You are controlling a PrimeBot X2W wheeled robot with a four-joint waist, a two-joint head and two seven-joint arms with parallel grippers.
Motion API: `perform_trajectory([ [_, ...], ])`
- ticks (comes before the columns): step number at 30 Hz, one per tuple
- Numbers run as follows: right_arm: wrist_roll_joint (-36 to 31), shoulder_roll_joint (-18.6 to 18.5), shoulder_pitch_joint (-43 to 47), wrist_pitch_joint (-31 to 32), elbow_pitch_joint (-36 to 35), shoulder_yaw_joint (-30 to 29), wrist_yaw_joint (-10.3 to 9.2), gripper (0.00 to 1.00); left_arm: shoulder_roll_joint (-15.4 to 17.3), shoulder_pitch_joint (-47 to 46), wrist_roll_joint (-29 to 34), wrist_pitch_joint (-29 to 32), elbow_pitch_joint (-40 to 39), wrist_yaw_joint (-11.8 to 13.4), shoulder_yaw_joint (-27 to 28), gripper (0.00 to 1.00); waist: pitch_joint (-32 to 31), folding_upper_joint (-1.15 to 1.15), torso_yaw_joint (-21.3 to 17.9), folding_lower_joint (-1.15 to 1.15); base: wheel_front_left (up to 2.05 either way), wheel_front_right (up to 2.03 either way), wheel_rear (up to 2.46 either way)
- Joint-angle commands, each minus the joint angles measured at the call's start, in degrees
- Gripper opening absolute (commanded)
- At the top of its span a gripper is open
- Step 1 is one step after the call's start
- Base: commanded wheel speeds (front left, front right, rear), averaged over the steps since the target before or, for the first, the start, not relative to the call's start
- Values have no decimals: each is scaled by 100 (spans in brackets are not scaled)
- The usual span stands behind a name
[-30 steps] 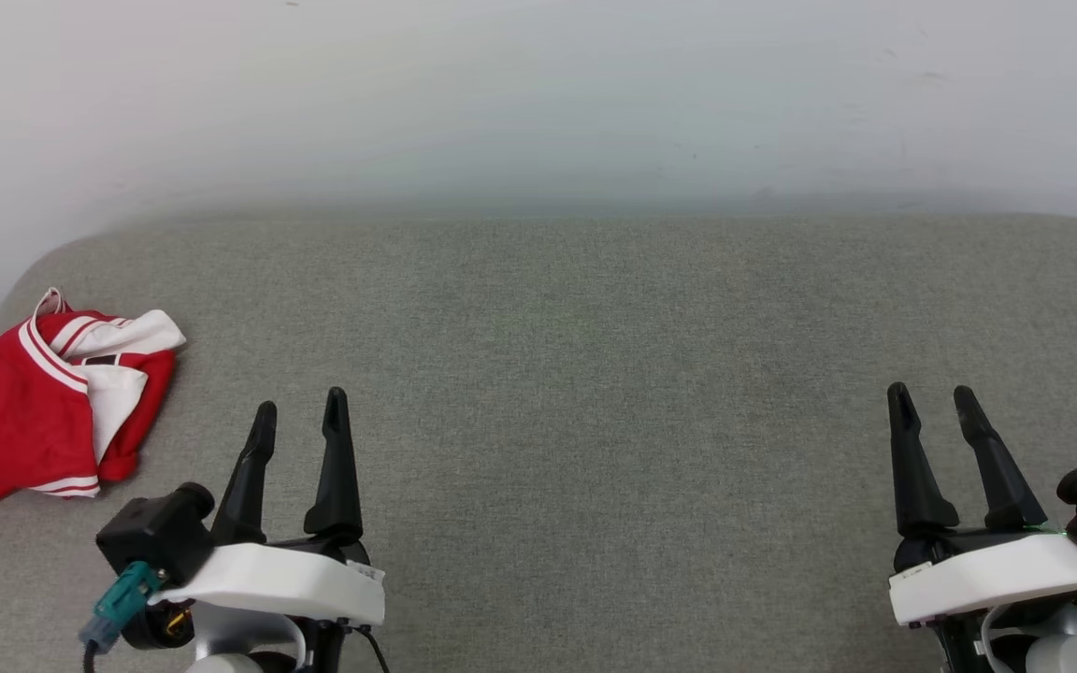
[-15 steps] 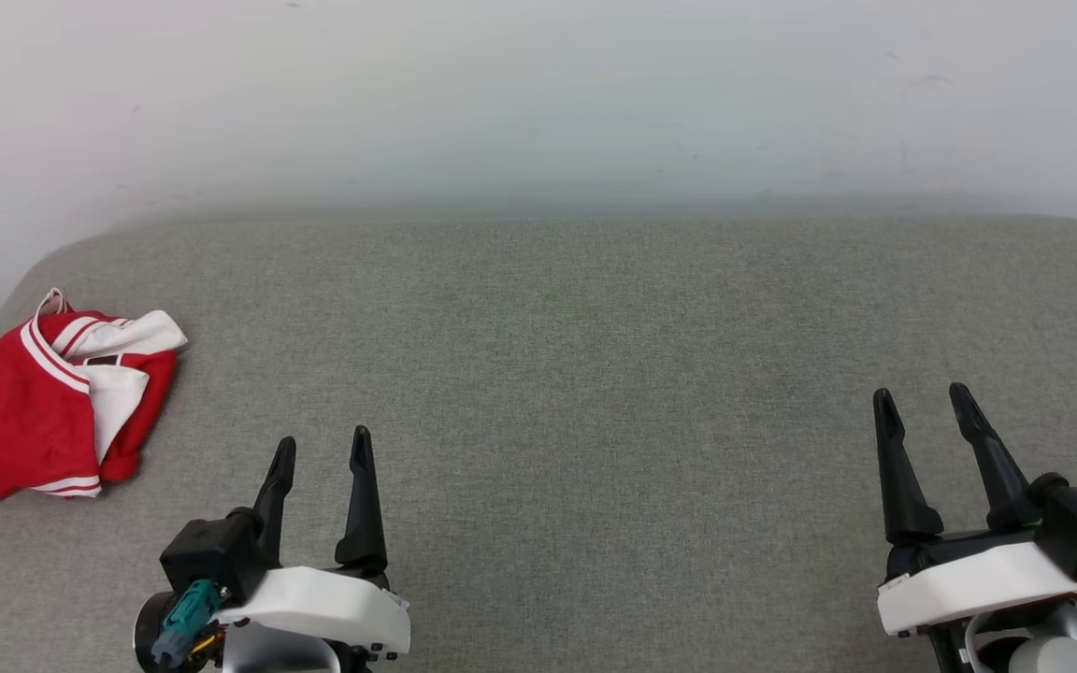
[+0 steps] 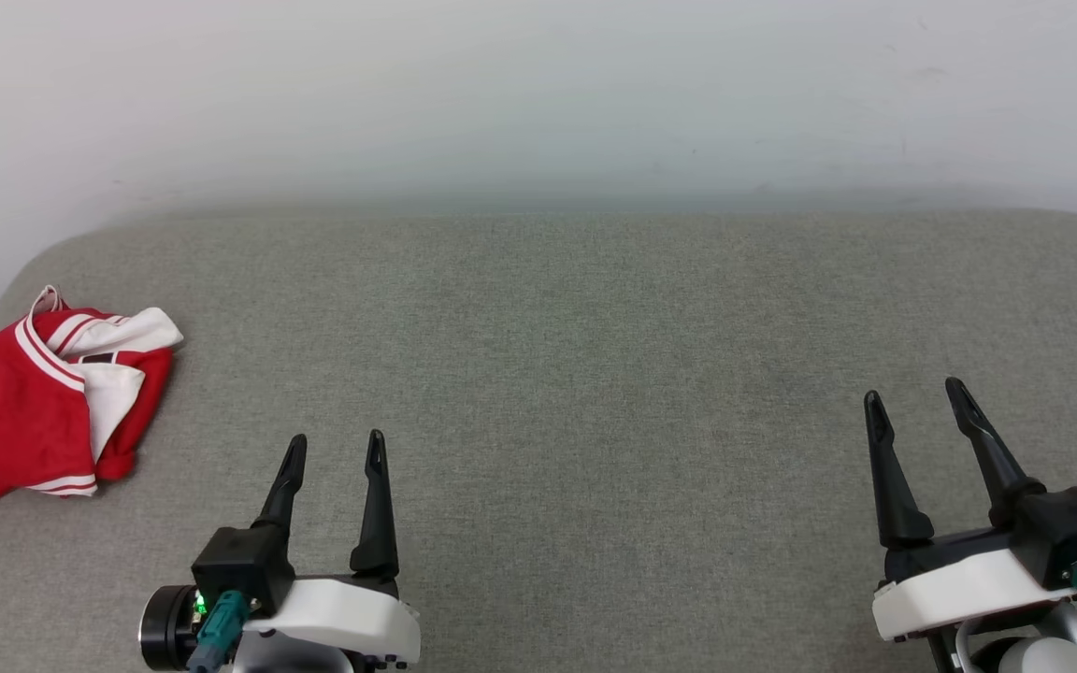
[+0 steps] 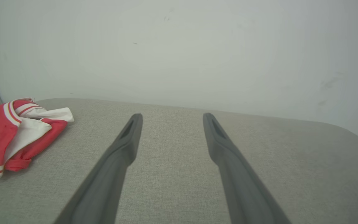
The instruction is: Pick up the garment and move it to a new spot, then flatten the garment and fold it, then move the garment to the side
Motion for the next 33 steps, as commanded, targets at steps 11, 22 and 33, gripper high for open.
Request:
perform_trajectory([
  [11, -164, 5, 78, -161, -53, -15, -2, 100, -58, 98, 466, -159, -44, -153, -102, 100, 20, 0, -5, 0, 0, 0, 0],
  [22, 764, 6, 96, -278, 216, 66, -2, 100, -260, 230, 940, -276, -50, -518, 215, 100, 38, 0, 0, 0, 0, 0, 0],
  [33, 348, 7, 81, -364, 213, 5, -2, 100, -322, 269, 1418, -365, -5, -621, 239, 100, 62, 0, 12, 0, 0, 0, 0],
])
